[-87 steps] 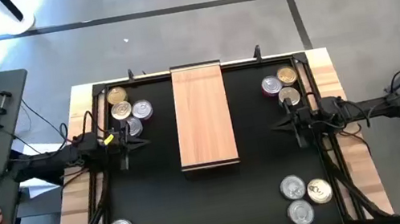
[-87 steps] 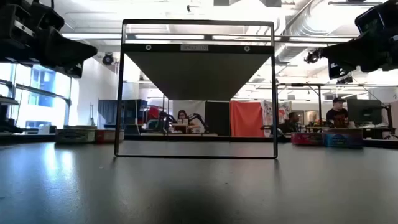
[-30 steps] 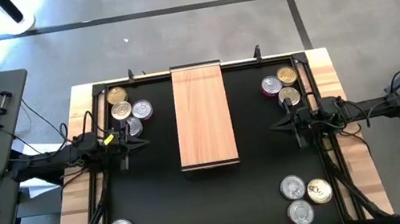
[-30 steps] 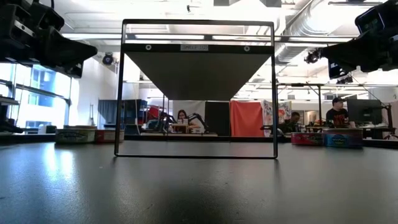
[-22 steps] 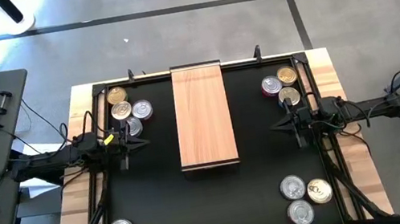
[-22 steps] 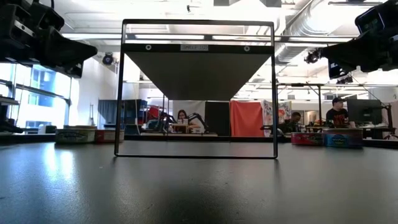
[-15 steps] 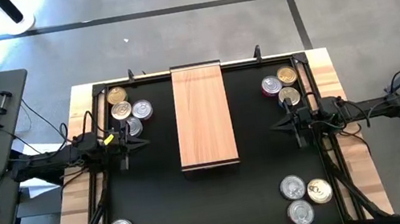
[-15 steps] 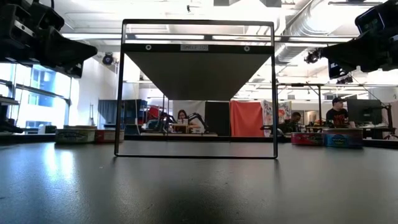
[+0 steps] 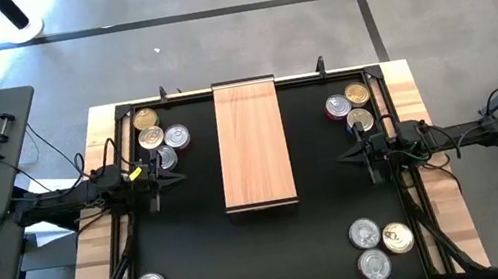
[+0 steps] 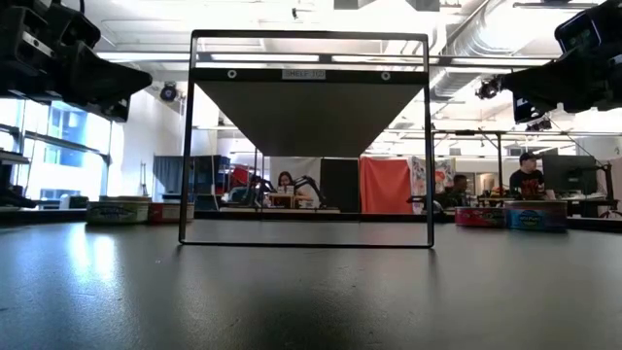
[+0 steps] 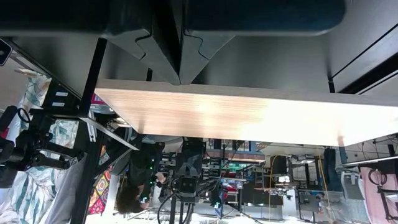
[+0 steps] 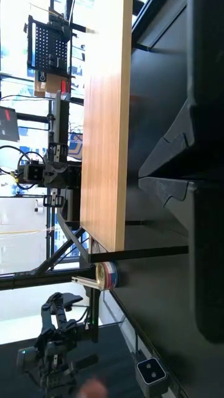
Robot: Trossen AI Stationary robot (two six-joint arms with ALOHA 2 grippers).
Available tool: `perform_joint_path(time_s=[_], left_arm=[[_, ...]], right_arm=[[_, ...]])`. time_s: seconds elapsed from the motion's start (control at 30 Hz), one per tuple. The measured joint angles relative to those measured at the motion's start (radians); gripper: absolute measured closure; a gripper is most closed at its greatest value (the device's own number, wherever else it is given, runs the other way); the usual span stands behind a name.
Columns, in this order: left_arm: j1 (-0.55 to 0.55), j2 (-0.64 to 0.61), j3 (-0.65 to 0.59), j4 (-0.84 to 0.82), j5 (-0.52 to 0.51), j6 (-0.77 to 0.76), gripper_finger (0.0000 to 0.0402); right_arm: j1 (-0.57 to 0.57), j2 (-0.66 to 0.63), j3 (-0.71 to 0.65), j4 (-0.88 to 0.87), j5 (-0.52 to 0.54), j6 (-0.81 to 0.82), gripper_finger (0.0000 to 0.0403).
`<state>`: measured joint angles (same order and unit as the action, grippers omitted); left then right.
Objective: Stack canned seafood by type on shelf
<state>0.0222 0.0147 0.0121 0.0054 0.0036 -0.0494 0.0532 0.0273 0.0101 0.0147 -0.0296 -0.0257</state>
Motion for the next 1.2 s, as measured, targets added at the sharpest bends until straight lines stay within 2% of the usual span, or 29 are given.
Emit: perform_joint_path(time_s=[0.3,0.37,0.57,0.67,0.77,0.83,0.9,0.93,1.07,1.2], left_arm=[[0.0,0.001,-0.001,0.023,-0.024,0.026,0.0401],[0.002,0.001,-0.001,0.118,-0.081,-0.026,0.0401],[0.003,-0.002,0.0,0.496,-0.122,-0.407,0.0401],[0.003,-0.002,0.0,0.666,-0.154,-0.428,0.0401],[0.004,-0.001,0.001,0.771,-0.237,-0.418,0.0401],[0.004,0.001,0.001,0.803,-0.318,-0.466,0.0401],[0.004,0.029,0.026,0.786,-0.381,-0.55,0.0401],[0.004,0.058,0.055,0.747,-0.372,-0.582,0.0401],[0.004,0.295,0.277,0.491,-0.218,-0.589,0.0401],[0.004,0.583,0.56,0.266,-0.091,-0.434,0.0401]], right_arm=[[0.0,0.0,0.0,0.0,0.0,0.0,0.0402],[0.0,0.0,0.0,0.0,0.0,0.0,0.0402],[0.0,0.0,0.0,0.0,0.0,0.0,0.0402],[0.0,0.0,0.0,0.0,0.0,0.0,0.0402],[0.0,0.0,0.0,0.0,0.0,0.0,0.0402],[0.0,0.0,0.0,0.0,0.0,0.0,0.0402],[0.0,0.0,0.0,0.0,0.0,0.0,0.0402],[0.0,0.0,0.0,0.0,0.0,0.0,0.0402],[0.0,0.0,0.0,0.0,0.0,0.0,0.0402],[0.0,0.0,0.0,0.0,0.0,0.0,0.0402]])
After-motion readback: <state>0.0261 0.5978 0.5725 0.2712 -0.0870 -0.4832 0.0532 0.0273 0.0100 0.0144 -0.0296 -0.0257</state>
